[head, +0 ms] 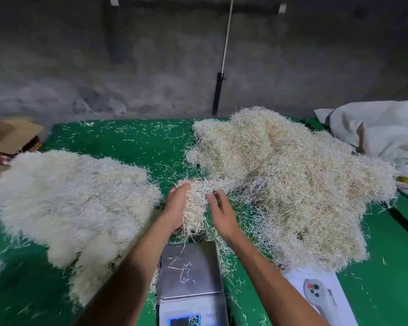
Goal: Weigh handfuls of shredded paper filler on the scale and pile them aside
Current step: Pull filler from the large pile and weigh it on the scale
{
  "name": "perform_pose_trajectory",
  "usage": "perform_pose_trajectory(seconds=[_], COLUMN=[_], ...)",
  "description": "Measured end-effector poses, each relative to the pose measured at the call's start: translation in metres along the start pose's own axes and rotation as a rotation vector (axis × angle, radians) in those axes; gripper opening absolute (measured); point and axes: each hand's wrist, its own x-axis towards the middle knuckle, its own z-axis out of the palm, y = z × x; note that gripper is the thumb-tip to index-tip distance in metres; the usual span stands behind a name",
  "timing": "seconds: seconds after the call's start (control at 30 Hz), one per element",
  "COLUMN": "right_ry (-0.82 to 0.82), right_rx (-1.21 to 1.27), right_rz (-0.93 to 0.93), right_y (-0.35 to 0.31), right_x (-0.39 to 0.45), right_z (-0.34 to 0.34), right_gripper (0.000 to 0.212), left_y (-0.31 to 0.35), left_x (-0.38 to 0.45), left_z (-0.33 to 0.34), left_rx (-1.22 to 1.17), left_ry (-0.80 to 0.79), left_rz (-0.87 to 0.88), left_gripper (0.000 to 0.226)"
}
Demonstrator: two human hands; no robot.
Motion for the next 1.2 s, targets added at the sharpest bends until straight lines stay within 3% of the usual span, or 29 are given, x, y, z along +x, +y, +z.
perform_pose_trajectory(seconds=[0.07,0.1,0.2,0.23,0.37,0.4,0.5,0.57,0.63,0.7,0.77,0.83,0.87,0.93,1.0,1.07,1.13,1.2], right_ry=[-0.034,-0.039,0.017,0.082,0.198,0.216,0.209,0.005,-0.215,-0.285,-0.251,-0.09,-0.022,-0.042,-0.112,-0.165,-0.193,-0.189], right_rx=[0.23,0.318,0.392,0.419,0.84,0.844,0.531,0.234,-0.128,-0.344,-0.196,-0.101,-0.191,-0.513,-0.847,-1.066,-1.196,-1.178], right_rz=[0.081,0.101,0.056,0.049,0.114,0.141,0.182,0.097,-0.037,-0.169,-0.08,0.067,0.123,0.236,0.341,0.382,0.383,0.37], right_y=[-0.004,-0.008,-0.022,-0.028,-0.048,-0.052,-0.054,-0.048,-0.034,-0.018,-0.004,0.022,0.039,0.08,0.118,0.147,0.169,0.178], right_x=[0.0,0.001,0.001,0.0,0.02,0.026,0.028,0.017,0.005,-0.001,-0.005,-0.006,-0.005,-0.005,-0.009,-0.018,-0.023,-0.023], right_z=[0.009,0.012,0.026,0.028,0.018,0.013,0.008,0.02,0.03,0.027,0.007,-0.021,-0.036,-0.068,-0.094,-0.109,-0.115,-0.116], right_gripper=[0.069,0.07,0.033,0.029,0.039,0.036,0.035,0.039,0.038,0.035,0.028,0.024,0.024,0.041,0.053,0.059,0.059,0.054], left_y=[0.008,0.01,0.007,0.004,-0.018,-0.022,-0.029,-0.021,-0.013,-0.015,-0.023,-0.029,-0.032,-0.036,-0.044,-0.054,-0.065,-0.069], left_x=[-0.009,-0.011,-0.011,-0.009,-0.008,-0.01,-0.017,-0.025,-0.031,-0.027,-0.013,-0.004,-0.001,-0.003,-0.002,-0.001,-0.001,-0.007], left_z=[0.002,0.002,-0.001,-0.004,-0.03,-0.037,-0.047,-0.039,-0.025,-0.014,-0.01,-0.012,-0.011,-0.006,0.004,0.016,0.028,0.045], left_rx=[-0.024,-0.013,0.153,0.189,0.135,0.122,-0.166,-0.32,-0.16,0.066,0.169,0.188,0.173,0.172,0.155,0.342,0.567,0.633], left_ry=[-0.052,-0.067,-0.07,-0.032,0.081,0.086,-0.006,-0.166,-0.297,-0.207,0.066,0.165,0.138,0.07,0.017,-0.089,-0.168,-0.198], left_rz=[0.059,0.08,0.017,-0.004,-0.148,-0.201,-0.241,-0.23,-0.19,-0.171,-0.132,-0.135,-0.143,-0.163,-0.189,-0.123,-0.049,-0.013], left_gripper=[0.03,0.033,0.088,0.094,0.076,0.074,0.05,0.044,0.052,0.092,0.094,0.089,0.092,0.096,0.087,0.074,0.09,0.099])
